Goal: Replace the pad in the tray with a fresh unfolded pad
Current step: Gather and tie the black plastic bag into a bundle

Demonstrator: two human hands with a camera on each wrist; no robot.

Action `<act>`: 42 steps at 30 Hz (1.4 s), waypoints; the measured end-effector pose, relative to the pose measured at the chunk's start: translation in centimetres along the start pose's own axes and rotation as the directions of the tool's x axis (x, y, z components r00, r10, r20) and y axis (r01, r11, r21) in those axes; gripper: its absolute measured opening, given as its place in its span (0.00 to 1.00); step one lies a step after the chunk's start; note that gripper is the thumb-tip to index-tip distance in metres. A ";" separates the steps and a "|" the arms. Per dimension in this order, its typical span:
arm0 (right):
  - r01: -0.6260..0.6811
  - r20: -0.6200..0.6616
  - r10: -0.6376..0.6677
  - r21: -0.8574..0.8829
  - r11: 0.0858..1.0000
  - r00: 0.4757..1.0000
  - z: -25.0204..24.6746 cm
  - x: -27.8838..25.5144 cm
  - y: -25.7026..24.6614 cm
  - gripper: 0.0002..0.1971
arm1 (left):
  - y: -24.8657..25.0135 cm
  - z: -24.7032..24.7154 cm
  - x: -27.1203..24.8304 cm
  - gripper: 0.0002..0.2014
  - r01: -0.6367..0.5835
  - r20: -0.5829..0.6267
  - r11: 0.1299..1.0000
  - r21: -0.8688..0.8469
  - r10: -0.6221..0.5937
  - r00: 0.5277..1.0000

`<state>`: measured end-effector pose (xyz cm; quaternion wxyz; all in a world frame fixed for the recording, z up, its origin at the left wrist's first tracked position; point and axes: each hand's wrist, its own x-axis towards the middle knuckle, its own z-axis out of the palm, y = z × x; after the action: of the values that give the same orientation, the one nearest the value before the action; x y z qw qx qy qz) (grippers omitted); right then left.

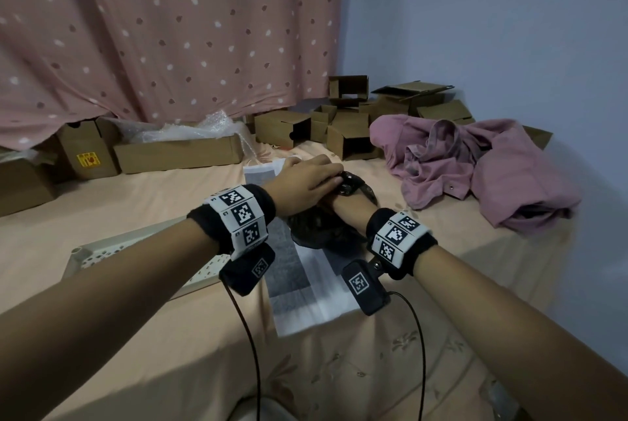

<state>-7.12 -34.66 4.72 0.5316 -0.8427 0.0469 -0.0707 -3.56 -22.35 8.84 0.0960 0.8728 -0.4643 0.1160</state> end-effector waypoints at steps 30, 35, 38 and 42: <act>0.624 0.112 -0.761 -0.654 0.428 0.640 -2.7 -0.9 -1.4 0.22 | -2.7 -1.7 -0.9 0.14 0.105 0.156 0.970 -0.220 -0.071 0.985; 0.603 0.106 -0.754 -0.677 0.423 0.648 -2.1 -0.1 -0.9 0.09 | -3.1 -1.8 -1.9 0.08 0.161 0.174 0.950 -0.266 -0.117 0.978; 0.585 0.034 -0.782 -0.684 0.436 0.622 -2.4 0.4 -1.0 0.04 | -3.1 -1.4 -2.6 0.04 0.231 0.225 0.908 -0.350 -0.158 0.962; 0.608 -0.022 -0.740 -0.554 0.568 0.672 -2.0 0.8 -0.6 0.09 | -3.0 -0.7 -3.0 0.10 0.295 0.209 0.829 -0.475 -0.219 0.953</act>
<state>-6.70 -36.28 6.11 0.2133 -0.8861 -0.1972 -0.3611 -2.75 -18.13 8.50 0.2994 0.8784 -0.3623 -0.0865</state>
